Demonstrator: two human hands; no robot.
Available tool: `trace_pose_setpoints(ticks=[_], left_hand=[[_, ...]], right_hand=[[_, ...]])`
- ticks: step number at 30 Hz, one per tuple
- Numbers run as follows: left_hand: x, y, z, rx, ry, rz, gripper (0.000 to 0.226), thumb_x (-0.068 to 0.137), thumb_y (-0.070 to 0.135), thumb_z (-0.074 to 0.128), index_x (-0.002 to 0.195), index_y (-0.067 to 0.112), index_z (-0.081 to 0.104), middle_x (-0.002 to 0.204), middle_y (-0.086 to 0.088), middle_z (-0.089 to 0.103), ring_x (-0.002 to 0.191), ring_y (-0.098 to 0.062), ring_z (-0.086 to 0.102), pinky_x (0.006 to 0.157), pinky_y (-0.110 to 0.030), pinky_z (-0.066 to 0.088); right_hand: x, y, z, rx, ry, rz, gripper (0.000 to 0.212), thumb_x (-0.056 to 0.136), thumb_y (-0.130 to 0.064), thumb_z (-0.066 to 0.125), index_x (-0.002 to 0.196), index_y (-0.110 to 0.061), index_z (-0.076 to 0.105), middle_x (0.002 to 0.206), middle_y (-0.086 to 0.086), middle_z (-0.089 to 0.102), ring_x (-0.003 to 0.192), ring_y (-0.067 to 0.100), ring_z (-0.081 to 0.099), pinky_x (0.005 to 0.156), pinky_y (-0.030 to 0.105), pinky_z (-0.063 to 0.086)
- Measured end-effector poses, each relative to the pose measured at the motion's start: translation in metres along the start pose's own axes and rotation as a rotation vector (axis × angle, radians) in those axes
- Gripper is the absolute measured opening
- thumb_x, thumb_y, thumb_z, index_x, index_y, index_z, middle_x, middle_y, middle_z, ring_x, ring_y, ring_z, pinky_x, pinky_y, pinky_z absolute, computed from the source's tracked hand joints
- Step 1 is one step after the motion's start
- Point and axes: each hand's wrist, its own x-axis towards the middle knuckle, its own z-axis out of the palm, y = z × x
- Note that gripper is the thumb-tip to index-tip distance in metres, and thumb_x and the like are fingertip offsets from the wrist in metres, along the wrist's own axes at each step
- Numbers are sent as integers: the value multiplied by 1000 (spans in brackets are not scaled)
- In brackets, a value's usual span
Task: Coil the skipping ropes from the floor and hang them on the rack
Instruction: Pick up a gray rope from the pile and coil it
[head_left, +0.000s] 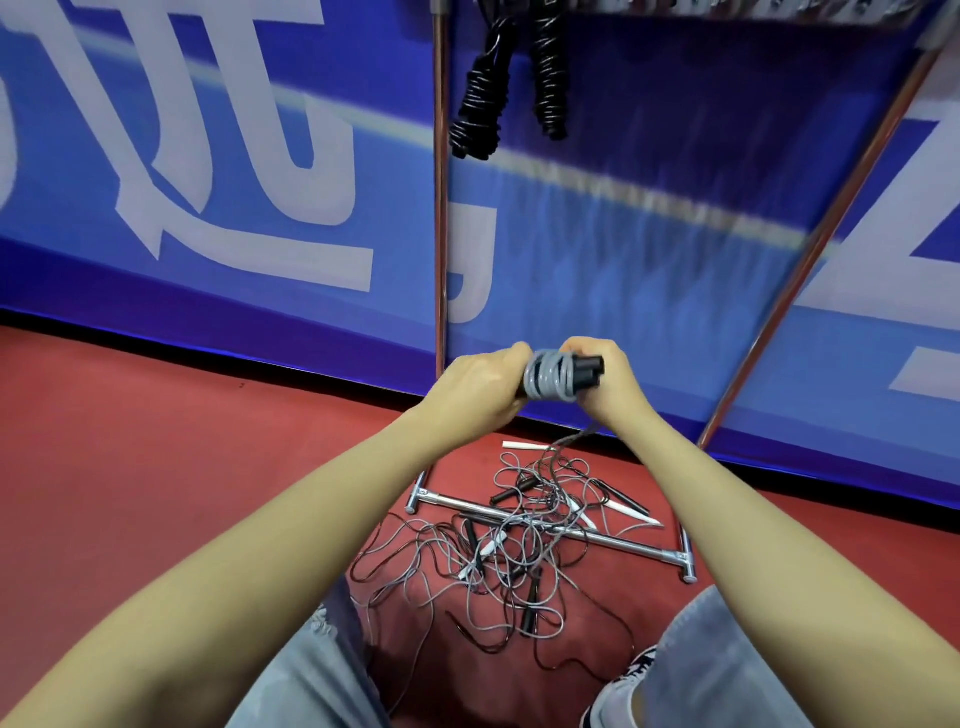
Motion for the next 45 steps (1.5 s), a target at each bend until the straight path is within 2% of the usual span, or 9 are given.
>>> trace_pose_setpoints(ticks=[5, 13, 18, 22, 26, 29, 35, 38, 45], left_hand=[[20, 13, 2, -165, -24, -528, 20, 95, 19, 46, 101, 1, 47, 92, -23, 62, 82, -43, 56, 61, -40, 39], [27, -3, 16, 58, -177, -637, 14, 92, 5, 45, 106, 0, 46, 104, -21, 61, 96, -40, 59, 65, -37, 36], [18, -7, 22, 344, -382, -472, 22, 86, -5, 46, 107, 1, 46, 103, -15, 64, 93, -36, 63, 61, -36, 37], [16, -9, 21, 541, -534, -192, 25, 89, -1, 44, 114, 2, 46, 105, -10, 66, 92, -33, 65, 55, -30, 33], [16, -10, 18, 622, -573, 7, 20, 90, 1, 41, 109, 2, 46, 102, -13, 61, 85, -34, 64, 56, -34, 34], [17, -14, 15, 607, -594, -21, 19, 89, 5, 41, 106, 2, 48, 104, -15, 53, 83, -34, 63, 60, -37, 43], [15, -27, 7, 640, -195, 169, 26, 36, 20, 73, 47, 15, 51, 44, 1, 47, 42, -20, 46, 51, -20, 29], [6, -27, 10, 607, -161, 249, 20, 41, 14, 67, 47, 15, 48, 43, 0, 43, 42, -21, 42, 52, -22, 22], [10, -32, 2, 421, 60, 453, 15, 70, 9, 44, 56, 12, 47, 51, -3, 44, 48, -23, 43, 50, -27, 28]], right_hand=[[-5, 0, 8, -89, -18, -26, 31, 90, -27, 54, 68, -6, 54, 70, 16, 60, 71, 33, 56, 65, 39, 44], [-22, -9, 4, -116, -144, -117, 30, 81, -15, 63, 62, 4, 49, 52, 8, 38, 53, 21, 36, 58, 46, 47], [-28, -19, 0, -405, -210, -244, 17, 79, -13, 54, 64, -7, 49, 57, 9, 44, 61, 26, 38, 55, 32, 31], [-32, -30, -6, -872, -111, -442, 20, 93, -16, 40, 104, -17, 57, 100, 6, 62, 90, 33, 59, 62, 32, 31], [-24, -22, 1, -542, 4, -275, 25, 94, -9, 41, 115, -9, 55, 110, 12, 57, 99, 38, 56, 77, 44, 47], [-19, -15, 7, -297, -39, -142, 24, 88, -4, 38, 97, -10, 60, 93, 14, 62, 81, 39, 60, 67, 51, 54], [-19, -23, -1, -184, -93, -89, 30, 83, 2, 33, 88, -7, 61, 83, 15, 66, 46, 8, 55, 39, 30, 47], [-18, -24, -3, -98, -138, -26, 21, 88, -2, 41, 86, -6, 62, 74, 14, 67, 32, 12, 50, 31, 19, 35], [-8, -15, -8, 51, -49, 124, 22, 76, -25, 78, 70, -10, 64, 52, -3, 47, 47, 12, 37, 46, 24, 31]])
